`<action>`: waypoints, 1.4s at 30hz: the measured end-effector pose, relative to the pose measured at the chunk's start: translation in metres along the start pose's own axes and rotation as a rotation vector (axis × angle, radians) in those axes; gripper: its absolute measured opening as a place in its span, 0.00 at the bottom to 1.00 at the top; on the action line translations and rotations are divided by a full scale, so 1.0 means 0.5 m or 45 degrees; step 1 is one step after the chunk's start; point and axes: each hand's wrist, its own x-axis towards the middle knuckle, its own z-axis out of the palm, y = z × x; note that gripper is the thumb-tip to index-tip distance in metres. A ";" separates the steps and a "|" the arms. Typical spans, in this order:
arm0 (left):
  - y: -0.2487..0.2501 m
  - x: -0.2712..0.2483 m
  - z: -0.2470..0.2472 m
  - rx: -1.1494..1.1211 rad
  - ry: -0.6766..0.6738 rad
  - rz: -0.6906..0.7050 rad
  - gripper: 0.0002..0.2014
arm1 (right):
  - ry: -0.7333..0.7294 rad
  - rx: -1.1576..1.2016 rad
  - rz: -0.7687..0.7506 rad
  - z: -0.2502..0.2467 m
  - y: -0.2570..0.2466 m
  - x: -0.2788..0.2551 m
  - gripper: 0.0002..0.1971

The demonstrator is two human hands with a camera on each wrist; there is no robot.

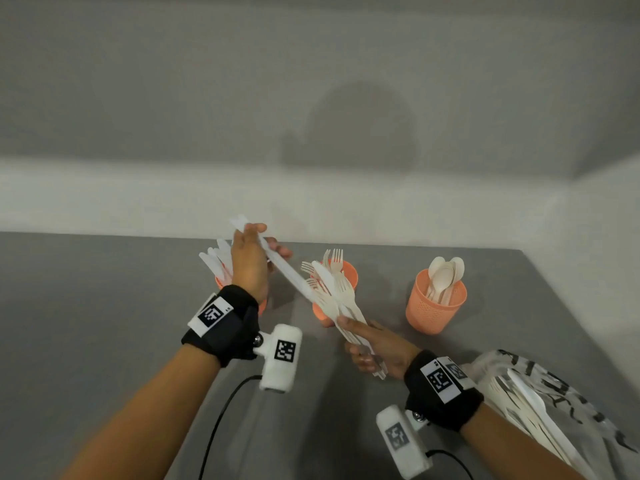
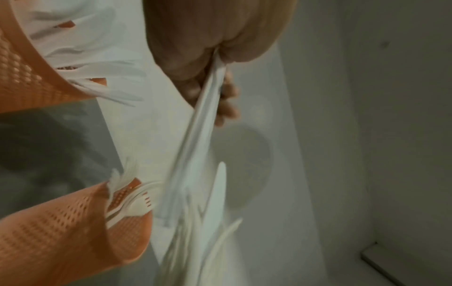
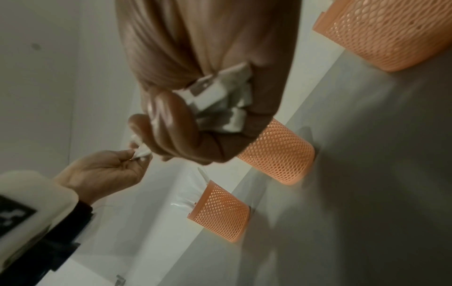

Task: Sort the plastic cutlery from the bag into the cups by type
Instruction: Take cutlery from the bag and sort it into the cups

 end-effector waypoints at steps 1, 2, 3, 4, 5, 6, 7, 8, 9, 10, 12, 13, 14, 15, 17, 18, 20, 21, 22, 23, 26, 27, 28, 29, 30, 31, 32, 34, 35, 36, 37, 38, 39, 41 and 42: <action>0.006 0.007 -0.004 -0.003 0.020 0.028 0.13 | -0.015 0.004 0.012 0.000 0.001 0.000 0.14; 0.009 0.011 -0.007 0.037 0.010 0.036 0.13 | -0.030 0.015 0.016 0.000 0.002 0.000 0.15; 0.008 0.012 -0.009 0.125 -0.027 0.030 0.11 | -0.046 0.030 0.012 0.000 0.003 0.001 0.15; 0.007 0.006 -0.009 0.239 -0.096 0.014 0.09 | -0.061 0.044 0.004 0.000 0.003 0.003 0.17; 0.000 -0.003 -0.010 0.362 -0.187 -0.006 0.08 | -0.071 0.051 -0.001 0.000 0.004 0.005 0.17; -0.009 -0.016 -0.010 0.470 -0.284 -0.029 0.08 | -0.076 0.055 -0.002 0.000 0.004 0.007 0.18; -0.021 -0.030 -0.009 0.560 -0.373 -0.044 0.09 | -0.076 0.057 0.001 0.001 0.003 0.009 0.19; -0.034 -0.043 -0.010 0.625 -0.451 -0.049 0.09 | -0.074 0.059 0.008 0.002 0.003 0.011 0.19; -0.047 -0.054 -0.010 0.672 -0.509 -0.041 0.09 | -0.070 0.058 0.018 0.003 0.004 0.013 0.18; -0.059 -0.062 -0.009 0.695 -0.534 -0.032 0.09 | -0.065 0.054 0.031 0.003 0.004 0.015 0.18; -0.073 -0.068 -0.005 0.677 -0.503 -0.021 0.08 | -0.047 0.031 0.061 0.002 0.006 0.017 0.19; -0.075 -0.067 -0.003 0.660 -0.472 -0.018 0.07 | -0.034 0.015 0.070 0.001 0.007 0.018 0.19; -0.074 -0.065 0.001 0.631 -0.439 -0.023 0.06 | -0.022 0.004 0.072 0.000 0.008 0.017 0.19; -0.072 -0.059 0.004 0.595 -0.398 -0.026 0.05 | -0.014 0.007 0.066 -0.001 0.009 0.017 0.18; -0.067 -0.047 0.006 0.498 -0.316 -0.058 0.09 | -0.004 0.045 0.039 -0.003 0.008 0.015 0.18; -0.068 -0.040 0.006 0.440 -0.291 -0.089 0.11 | 0.002 0.062 0.029 -0.004 0.008 0.014 0.17; -0.071 -0.037 0.007 0.376 -0.296 -0.120 0.13 | 0.018 0.066 0.022 -0.003 0.005 0.016 0.14; -0.074 -0.040 0.008 0.372 -0.331 -0.120 0.13 | 0.030 0.057 0.022 -0.001 0.004 0.018 0.14; -0.078 -0.044 0.010 0.373 -0.370 -0.120 0.13 | 0.040 0.042 0.023 0.002 0.002 0.020 0.14; -0.082 -0.048 0.012 0.377 -0.397 -0.117 0.12 | 0.045 0.026 0.024 0.004 0.000 0.022 0.14; -0.090 -0.048 0.019 0.379 -0.390 -0.111 0.12 | 0.043 -0.001 0.029 0.008 -0.001 0.026 0.15; -0.090 -0.045 0.021 0.362 -0.373 -0.104 0.14 | 0.038 -0.013 0.032 0.009 -0.002 0.026 0.15; -0.090 -0.039 0.019 0.330 -0.337 -0.097 0.15 | 0.033 -0.032 0.039 0.009 -0.002 0.026 0.15; -0.087 -0.032 0.018 0.282 -0.282 -0.094 0.16 | 0.029 -0.057 0.048 0.009 -0.002 0.026 0.15; -0.082 -0.021 0.015 0.234 -0.218 -0.092 0.16 | 0.030 -0.085 0.062 0.010 -0.001 0.027 0.15; -0.074 -0.010 0.011 0.197 -0.155 -0.091 0.16 | 0.035 -0.113 0.076 0.009 0.001 0.027 0.14; -0.066 0.004 0.005 0.168 -0.092 -0.088 0.17 | 0.041 -0.140 0.089 0.009 0.003 0.027 0.14; -0.045 0.037 -0.013 0.079 0.036 -0.064 0.16 | 0.049 -0.199 0.104 0.008 0.007 0.028 0.13; -0.032 0.055 -0.023 0.020 0.097 -0.037 0.16 | 0.055 -0.225 0.103 0.008 0.008 0.029 0.12; -0.019 0.072 -0.033 0.018 0.156 0.016 0.17 | 0.066 -0.238 0.100 0.007 0.008 0.031 0.12; -0.005 0.088 -0.042 0.079 0.221 0.092 0.17 | 0.085 -0.232 0.096 0.005 0.008 0.033 0.12; 0.008 0.104 -0.050 0.159 0.281 0.176 0.18 | 0.108 -0.213 0.091 0.003 0.007 0.037 0.13; 0.021 0.118 -0.056 0.224 0.326 0.254 0.20 | 0.128 -0.193 0.083 0.001 0.006 0.040 0.13; 0.038 0.143 -0.068 0.280 0.364 0.357 0.21 | 0.146 -0.155 0.070 -0.004 0.002 0.047 0.13; 0.042 0.153 -0.072 0.300 0.365 0.392 0.22 | 0.151 -0.128 0.067 -0.006 -0.001 0.050 0.13</action>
